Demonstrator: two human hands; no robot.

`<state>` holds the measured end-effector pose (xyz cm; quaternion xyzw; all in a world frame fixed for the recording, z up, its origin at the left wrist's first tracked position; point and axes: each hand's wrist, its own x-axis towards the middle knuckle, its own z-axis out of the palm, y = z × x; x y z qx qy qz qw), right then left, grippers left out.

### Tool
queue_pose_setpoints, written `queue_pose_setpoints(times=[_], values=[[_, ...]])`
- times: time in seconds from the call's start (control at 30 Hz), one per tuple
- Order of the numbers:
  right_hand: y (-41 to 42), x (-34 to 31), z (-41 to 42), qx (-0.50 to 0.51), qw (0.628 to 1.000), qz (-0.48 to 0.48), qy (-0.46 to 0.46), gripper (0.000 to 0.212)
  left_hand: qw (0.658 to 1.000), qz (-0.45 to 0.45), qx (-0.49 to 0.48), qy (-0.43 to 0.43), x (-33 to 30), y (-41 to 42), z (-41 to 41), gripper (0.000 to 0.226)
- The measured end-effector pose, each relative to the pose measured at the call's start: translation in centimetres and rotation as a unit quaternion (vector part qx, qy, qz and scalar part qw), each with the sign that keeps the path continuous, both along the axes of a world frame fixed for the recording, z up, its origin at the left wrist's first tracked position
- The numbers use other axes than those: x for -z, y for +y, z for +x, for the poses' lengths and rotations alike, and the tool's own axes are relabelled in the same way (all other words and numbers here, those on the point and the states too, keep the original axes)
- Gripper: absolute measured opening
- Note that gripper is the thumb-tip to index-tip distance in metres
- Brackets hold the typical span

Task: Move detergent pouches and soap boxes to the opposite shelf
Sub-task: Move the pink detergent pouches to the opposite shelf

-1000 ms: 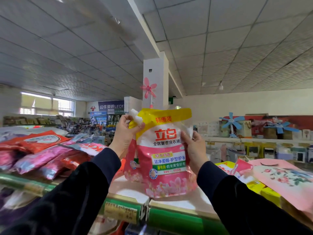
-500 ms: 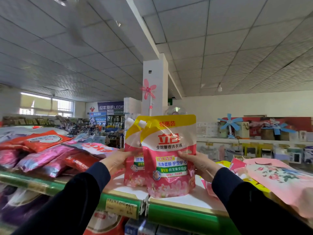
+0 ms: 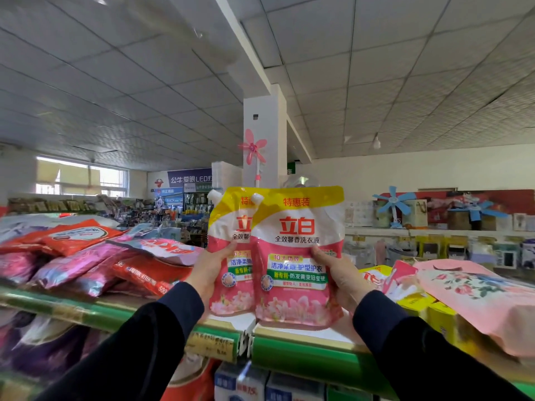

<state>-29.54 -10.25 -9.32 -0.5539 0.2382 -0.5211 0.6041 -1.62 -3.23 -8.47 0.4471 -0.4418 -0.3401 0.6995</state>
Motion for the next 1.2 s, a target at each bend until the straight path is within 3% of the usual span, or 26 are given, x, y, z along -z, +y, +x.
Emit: queue_pose_setpoints(times=[0.27, 0.6, 0.7, 0.87, 1.0, 1.2], values=[[1.1, -1.7, 0.0, -0.016, 0.998, -0.007, -0.067, 0.042, 0.992, -0.066, -0.107, 0.016, -3.5, 6.4, 0.0, 0.029], [9.1, -3.4, 2.0, -0.172, 0.980, -0.018, -0.095, 0.040, 0.961, -0.080, -0.267, 0.001, -5.0, 20.6, -1.7, 0.027], [12.6, -2.9, 2.4, -0.218, 0.971, -0.012, -0.095, 0.048, 0.944, -0.081, -0.320, -0.010, -4.4, 26.6, -3.1, 0.018], [19.1, -1.7, 3.1, -0.307, 0.948, 0.006, -0.088, 0.036, 0.910, -0.066, -0.408, -0.007, -2.8, 36.9, -6.3, 0.020], [25.2, -1.1, 4.6, -0.377, 0.922, 0.020, -0.085, 0.042, 0.879, -0.055, -0.474, 0.003, -1.9, 45.6, -8.9, 0.020], [37.0, -0.8, 7.9, -0.498, 0.863, 0.035, -0.075, 0.034, 0.823, -0.064, -0.564, -0.005, -1.7, 59.2, -12.2, 0.016]])
